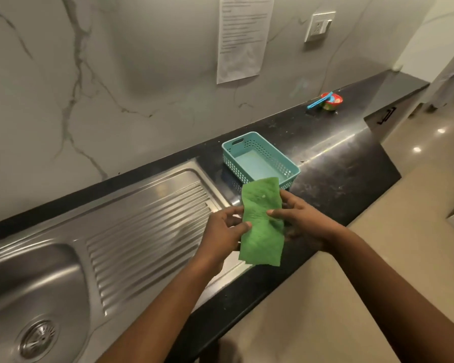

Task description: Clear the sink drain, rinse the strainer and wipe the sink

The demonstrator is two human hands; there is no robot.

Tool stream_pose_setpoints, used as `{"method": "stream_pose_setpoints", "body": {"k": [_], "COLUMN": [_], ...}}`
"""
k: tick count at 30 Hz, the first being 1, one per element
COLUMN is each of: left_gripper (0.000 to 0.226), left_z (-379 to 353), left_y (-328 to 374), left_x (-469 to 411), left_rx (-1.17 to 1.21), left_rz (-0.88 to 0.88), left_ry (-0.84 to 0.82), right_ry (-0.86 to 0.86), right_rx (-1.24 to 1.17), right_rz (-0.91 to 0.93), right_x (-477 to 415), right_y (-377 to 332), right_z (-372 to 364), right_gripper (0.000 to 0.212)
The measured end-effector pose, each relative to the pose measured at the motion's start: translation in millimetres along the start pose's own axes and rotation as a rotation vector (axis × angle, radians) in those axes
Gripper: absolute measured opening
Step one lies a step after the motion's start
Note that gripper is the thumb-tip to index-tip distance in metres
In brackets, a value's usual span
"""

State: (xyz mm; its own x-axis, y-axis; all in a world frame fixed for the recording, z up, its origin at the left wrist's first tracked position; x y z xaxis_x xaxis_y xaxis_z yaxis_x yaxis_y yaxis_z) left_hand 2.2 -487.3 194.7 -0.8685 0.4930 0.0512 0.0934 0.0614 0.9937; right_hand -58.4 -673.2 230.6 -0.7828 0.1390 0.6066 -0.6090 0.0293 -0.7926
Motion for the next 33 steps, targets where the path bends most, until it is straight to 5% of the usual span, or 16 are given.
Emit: {"method": "stream_pose_setpoints", "body": {"k": [5,14,20,33], "left_gripper": [0.033,0.039,0.020,0.050], "left_z": [-32.4,-102.1,-122.2,-116.9], "left_y": [5.2,3.9,-4.1,-38.5], "left_x": [-55.4,-161.4,-208.8,-263.2], "left_rx": [-0.072,-0.171,0.066,0.212], "left_rz": [-0.032,0.039,0.237,0.344], "left_ry": [0.112,0.287,0.303,0.546], "right_ry": [-0.038,-0.026,-0.023,-0.058], "right_rx": [0.126,0.336,0.502,0.589], "right_rz": [-0.027,0.008,-0.005,-0.032], "right_x": [-40.9,-137.4,-198.0,-271.9], "right_y": [-39.9,-105.9,-121.8,-89.6], "right_z": [58.5,142.3,142.8,115.4], "right_gripper": [0.069,0.065,0.078,0.079]}}
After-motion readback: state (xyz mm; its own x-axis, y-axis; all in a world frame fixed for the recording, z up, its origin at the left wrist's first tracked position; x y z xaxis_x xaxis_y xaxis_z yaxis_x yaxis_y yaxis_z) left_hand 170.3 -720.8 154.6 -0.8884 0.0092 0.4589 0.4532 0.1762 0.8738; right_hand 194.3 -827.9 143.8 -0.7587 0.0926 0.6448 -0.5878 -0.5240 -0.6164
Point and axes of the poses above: each hand's wrist, its own x-axis away from the middle knuckle, its own z-axis out of the back of the hand, y = z × x, the point moved 4 cm from there along -x, towards the middle knuckle, and after that the axes turned 15 degrees about -z, right-handed, at the moved point
